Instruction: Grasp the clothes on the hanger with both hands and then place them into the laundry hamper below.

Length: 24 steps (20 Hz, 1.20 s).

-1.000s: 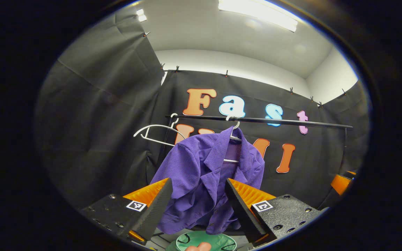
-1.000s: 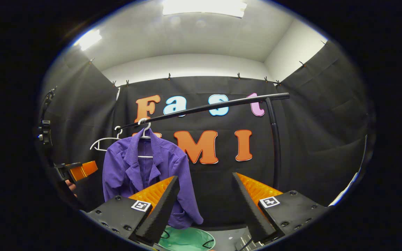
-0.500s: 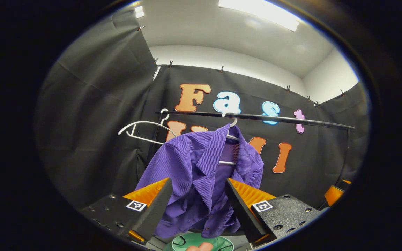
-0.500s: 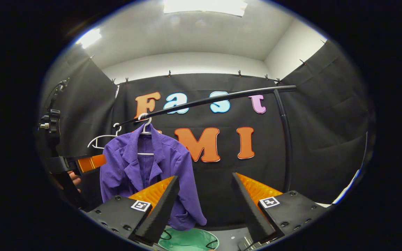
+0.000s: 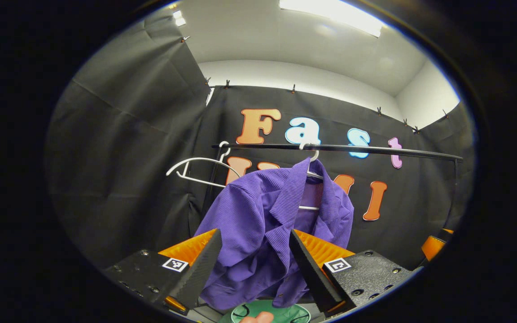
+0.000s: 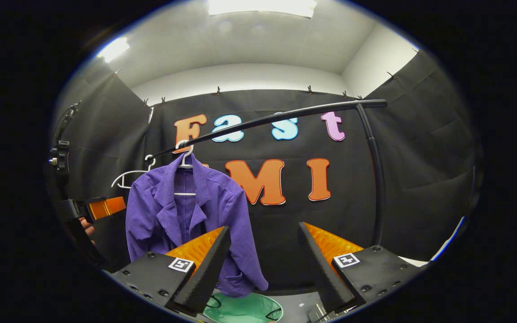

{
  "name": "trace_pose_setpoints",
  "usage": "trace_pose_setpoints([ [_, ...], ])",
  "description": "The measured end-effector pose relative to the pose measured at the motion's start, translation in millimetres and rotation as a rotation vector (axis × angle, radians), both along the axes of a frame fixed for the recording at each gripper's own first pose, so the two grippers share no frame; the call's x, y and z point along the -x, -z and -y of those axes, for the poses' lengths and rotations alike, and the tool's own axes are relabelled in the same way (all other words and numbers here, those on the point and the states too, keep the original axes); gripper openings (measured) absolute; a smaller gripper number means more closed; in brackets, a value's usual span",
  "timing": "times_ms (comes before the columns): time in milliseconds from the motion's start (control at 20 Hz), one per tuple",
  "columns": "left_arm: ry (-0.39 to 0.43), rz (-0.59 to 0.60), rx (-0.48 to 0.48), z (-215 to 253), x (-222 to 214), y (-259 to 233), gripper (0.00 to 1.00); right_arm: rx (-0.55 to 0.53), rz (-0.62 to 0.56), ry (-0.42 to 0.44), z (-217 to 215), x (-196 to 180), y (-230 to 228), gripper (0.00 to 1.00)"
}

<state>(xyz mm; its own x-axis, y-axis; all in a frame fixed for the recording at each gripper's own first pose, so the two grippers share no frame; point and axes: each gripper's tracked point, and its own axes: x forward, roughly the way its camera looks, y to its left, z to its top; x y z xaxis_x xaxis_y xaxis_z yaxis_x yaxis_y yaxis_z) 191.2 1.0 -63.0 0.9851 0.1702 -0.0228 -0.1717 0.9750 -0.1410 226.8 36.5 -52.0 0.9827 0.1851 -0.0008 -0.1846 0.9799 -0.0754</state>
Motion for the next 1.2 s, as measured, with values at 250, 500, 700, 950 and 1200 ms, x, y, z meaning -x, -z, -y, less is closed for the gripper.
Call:
trace_pose_setpoints([
  [250,-0.029,-0.013,-0.031,-7.5,-5.5,-13.9,0.92,0.009,-0.013,-0.062,-23.0,-23.1,-5.1,0.97],
  [500,-0.009,-0.028,-0.073,-12.6,-19.3,-12.8,0.92,-0.007,-0.075,-0.187,-95.7,-61.4,11.5,0.98],
  [700,0.054,0.01,-0.022,-16.0,-24.5,8.9,0.95,-0.085,-0.092,-0.207,-153.1,-86.6,44.0,0.98],
  [950,0.172,-0.041,-0.062,-39.0,-57.6,42.7,0.92,-0.019,-0.193,-0.147,-192.3,-133.3,102.1,0.98],
  [1200,0.245,-0.05,-0.01,-45.6,-83.8,55.6,0.95,0.012,-0.204,-0.076,-210.1,-173.5,126.8,0.98],
])
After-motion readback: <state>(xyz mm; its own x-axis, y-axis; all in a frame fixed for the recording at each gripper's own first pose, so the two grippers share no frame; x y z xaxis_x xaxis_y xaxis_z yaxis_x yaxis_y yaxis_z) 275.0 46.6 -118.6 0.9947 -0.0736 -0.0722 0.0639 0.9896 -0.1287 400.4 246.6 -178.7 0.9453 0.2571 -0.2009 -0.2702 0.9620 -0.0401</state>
